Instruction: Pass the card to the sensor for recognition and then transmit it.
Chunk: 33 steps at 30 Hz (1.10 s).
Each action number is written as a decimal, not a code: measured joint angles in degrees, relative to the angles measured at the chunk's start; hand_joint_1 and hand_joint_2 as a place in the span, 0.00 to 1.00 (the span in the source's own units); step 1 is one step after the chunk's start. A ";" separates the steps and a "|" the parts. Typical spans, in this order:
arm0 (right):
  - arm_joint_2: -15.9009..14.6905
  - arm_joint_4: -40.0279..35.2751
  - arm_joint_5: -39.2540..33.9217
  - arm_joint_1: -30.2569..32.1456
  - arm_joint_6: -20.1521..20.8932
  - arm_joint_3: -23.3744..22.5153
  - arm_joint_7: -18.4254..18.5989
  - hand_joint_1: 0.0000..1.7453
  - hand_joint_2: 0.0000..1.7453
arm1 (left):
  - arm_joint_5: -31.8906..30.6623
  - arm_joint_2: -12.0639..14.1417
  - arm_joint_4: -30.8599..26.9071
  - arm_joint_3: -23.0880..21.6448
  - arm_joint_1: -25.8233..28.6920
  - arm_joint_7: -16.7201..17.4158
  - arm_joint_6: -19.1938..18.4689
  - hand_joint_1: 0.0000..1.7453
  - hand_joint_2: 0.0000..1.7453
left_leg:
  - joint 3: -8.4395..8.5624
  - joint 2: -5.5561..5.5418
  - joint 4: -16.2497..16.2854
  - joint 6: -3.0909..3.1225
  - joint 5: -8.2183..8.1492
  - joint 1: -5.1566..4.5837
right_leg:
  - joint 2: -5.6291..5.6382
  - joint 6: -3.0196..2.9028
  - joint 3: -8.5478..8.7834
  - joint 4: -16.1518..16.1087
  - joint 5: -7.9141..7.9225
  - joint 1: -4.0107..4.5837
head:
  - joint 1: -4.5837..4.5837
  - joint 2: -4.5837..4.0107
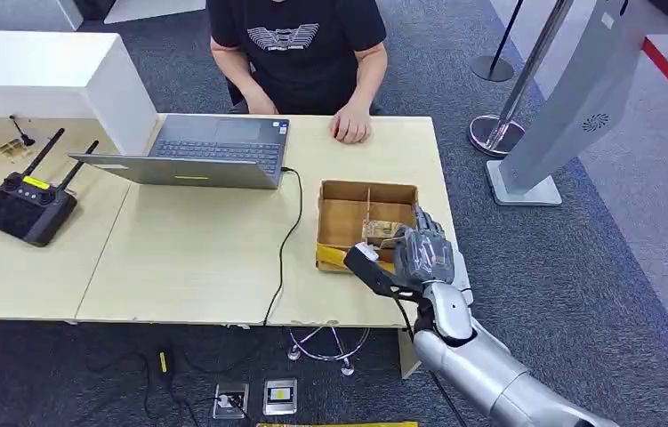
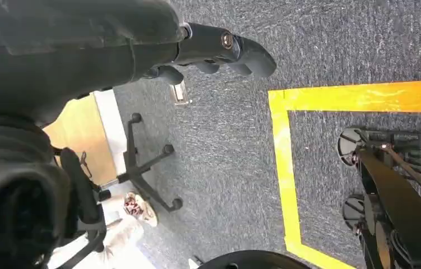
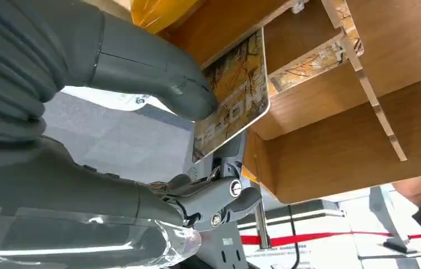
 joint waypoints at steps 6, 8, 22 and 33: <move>0.17 0.63 -0.11 -0.18 -0.55 0.00 0.02 1.00 1.00 | -0.22 0.26 0.00 -0.02 0.00 0.00 0.00 0.00 0.00 | 0.00 0.00 0.00 0.00 0.00 0.00 | 0.00 0.00 0.01 0.00 0.00 0.00 | 0.00 0.00; 0.17 0.63 0.06 -0.27 -0.70 0.00 0.06 1.00 1.00 | -0.46 0.31 0.00 -0.04 0.00 0.00 0.00 0.00 0.00 | 0.00 0.00 0.00 0.00 0.00 0.00 | 0.00 0.00 0.00 0.00 0.00 0.00 | 0.00 0.00; 0.17 -5.77 8.87 -4.40 -1.97 -1.09 1.86 1.00 1.00 | -0.74 0.42 0.00 -0.24 0.01 -0.79 0.00 0.00 0.00 | 0.02 0.03 0.00 0.00 0.01 0.00 | 0.04 -0.03 0.02 0.02 0.03 0.01 | 0.02 0.00; 2.16 -7.67 10.51 -7.01 -0.41 -1.14 0.37 1.00 1.00 | -1.09 0.24 0.00 -0.26 0.00 -0.61 0.00 0.00 0.00 | 0.03 0.03 0.00 -0.01 0.01 0.00 | 0.04 -0.03 0.02 0.03 0.03 0.01 | 0.00 0.00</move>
